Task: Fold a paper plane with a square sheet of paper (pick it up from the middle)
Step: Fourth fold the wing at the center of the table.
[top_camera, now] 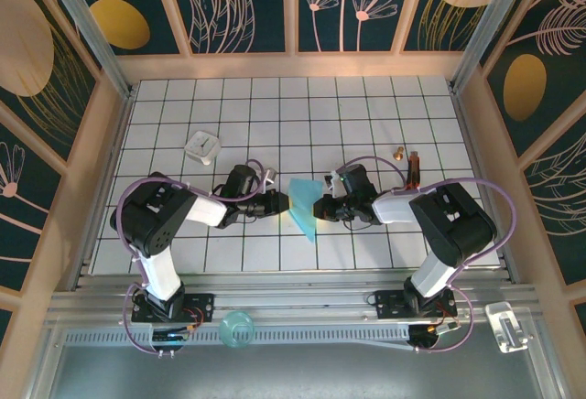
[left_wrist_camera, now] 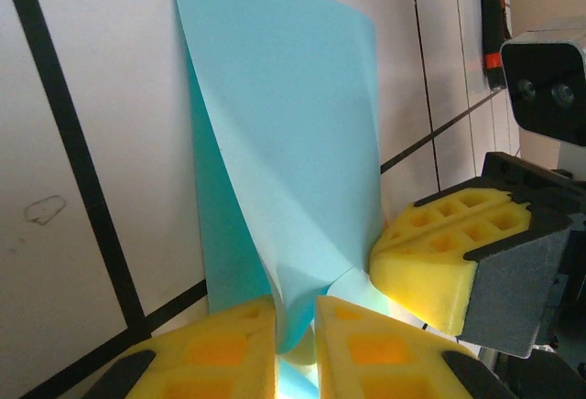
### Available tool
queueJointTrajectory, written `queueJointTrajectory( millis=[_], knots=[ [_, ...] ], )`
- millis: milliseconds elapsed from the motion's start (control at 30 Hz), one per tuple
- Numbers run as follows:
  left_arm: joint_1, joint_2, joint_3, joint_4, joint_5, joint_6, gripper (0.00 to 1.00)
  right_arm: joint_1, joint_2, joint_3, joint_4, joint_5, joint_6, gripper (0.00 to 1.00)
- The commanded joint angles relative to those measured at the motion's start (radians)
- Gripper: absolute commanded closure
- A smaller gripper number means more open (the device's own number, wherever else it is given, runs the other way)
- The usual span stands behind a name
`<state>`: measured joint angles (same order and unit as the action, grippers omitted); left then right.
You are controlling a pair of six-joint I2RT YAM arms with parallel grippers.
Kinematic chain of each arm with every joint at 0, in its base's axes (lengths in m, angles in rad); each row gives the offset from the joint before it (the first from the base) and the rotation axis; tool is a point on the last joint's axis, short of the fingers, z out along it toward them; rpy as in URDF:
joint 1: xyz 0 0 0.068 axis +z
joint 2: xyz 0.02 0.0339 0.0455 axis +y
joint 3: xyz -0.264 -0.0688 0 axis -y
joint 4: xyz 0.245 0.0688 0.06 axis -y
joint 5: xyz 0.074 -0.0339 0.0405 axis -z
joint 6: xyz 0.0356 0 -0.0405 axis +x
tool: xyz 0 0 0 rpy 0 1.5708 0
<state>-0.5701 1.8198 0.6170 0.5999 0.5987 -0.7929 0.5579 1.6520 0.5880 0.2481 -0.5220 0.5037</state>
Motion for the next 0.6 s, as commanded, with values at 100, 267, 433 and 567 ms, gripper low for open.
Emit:
queueJointTrajectory(
  millis=[100, 267, 433, 567],
  knots=[
    [0.004, 0.031, -0.017, 0.063, 0.024, -0.02, 0.85, -0.005, 0.016, -0.01, -0.085, 0.061, -0.024, 1.0],
    [0.005, 0.038, -0.03, 0.096, 0.019, -0.052, 0.87, -0.005, -0.021, 0.008, -0.082, 0.045, -0.022, 0.94],
    [0.004, 0.032, -0.046, 0.137, 0.018, -0.102, 0.88, -0.005, -0.073, 0.024, -0.084, 0.019, -0.025, 0.89],
    [0.005, 0.016, -0.057, 0.144, -0.004, -0.135, 0.88, -0.005, -0.129, 0.029, -0.108, 0.03, -0.035, 0.86]
  ],
)
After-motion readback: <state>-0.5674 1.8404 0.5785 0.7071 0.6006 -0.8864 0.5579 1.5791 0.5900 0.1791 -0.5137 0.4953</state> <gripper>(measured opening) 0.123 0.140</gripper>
